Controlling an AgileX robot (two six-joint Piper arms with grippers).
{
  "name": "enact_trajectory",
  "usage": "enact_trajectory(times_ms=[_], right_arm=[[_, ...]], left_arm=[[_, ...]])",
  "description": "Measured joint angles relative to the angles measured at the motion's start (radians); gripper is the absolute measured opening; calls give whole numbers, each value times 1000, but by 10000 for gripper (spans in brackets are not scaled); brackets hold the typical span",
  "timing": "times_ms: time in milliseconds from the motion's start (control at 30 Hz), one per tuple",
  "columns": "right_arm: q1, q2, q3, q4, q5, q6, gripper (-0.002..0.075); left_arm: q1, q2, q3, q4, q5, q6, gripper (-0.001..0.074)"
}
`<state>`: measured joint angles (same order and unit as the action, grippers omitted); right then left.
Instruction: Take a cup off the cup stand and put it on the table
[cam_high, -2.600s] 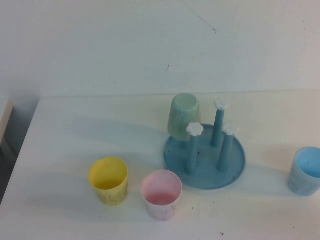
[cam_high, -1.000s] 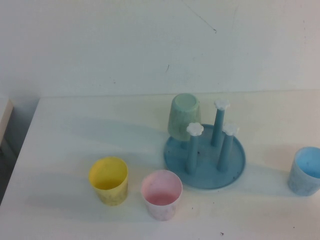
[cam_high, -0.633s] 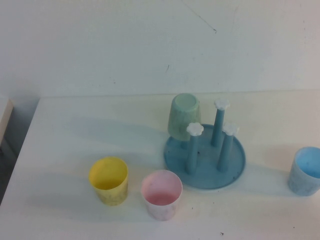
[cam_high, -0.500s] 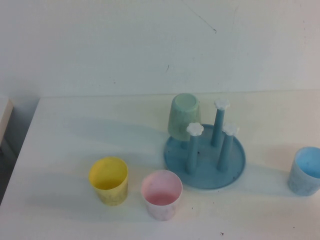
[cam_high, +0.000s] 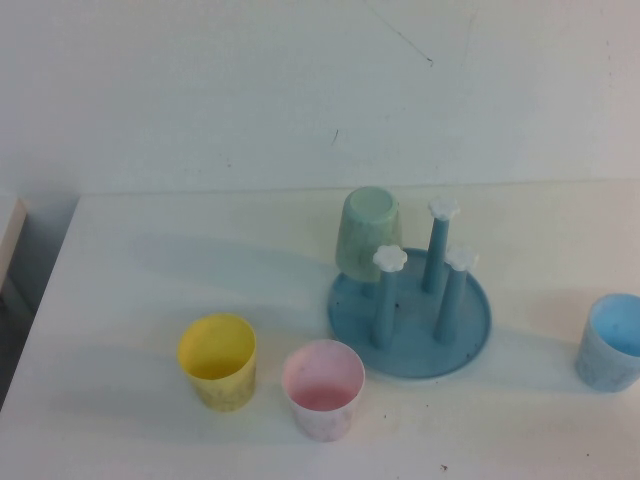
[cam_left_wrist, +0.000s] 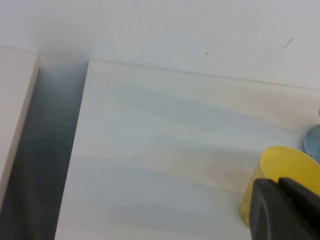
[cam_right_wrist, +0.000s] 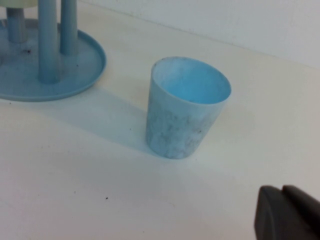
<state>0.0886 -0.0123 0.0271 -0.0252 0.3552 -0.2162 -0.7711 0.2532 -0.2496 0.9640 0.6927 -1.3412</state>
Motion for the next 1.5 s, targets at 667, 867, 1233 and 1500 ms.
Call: enact_trajectory(times_ms=[667,867,1233,1500], right_arm=[[0,0,0,0,0,0,-1],[0,0,0,0,2,0,-1],[0,0,0,0,2,0,-1],[0,0,0,0,2,0,-1]], left_arm=[[185,-150,73,-551,-125,713,-2],[496,-261,210,-802,-332,975,-2],[905,-266,277,-983,-470,1201,-2],[749,-266,275,-996,-378,1268,-2]])
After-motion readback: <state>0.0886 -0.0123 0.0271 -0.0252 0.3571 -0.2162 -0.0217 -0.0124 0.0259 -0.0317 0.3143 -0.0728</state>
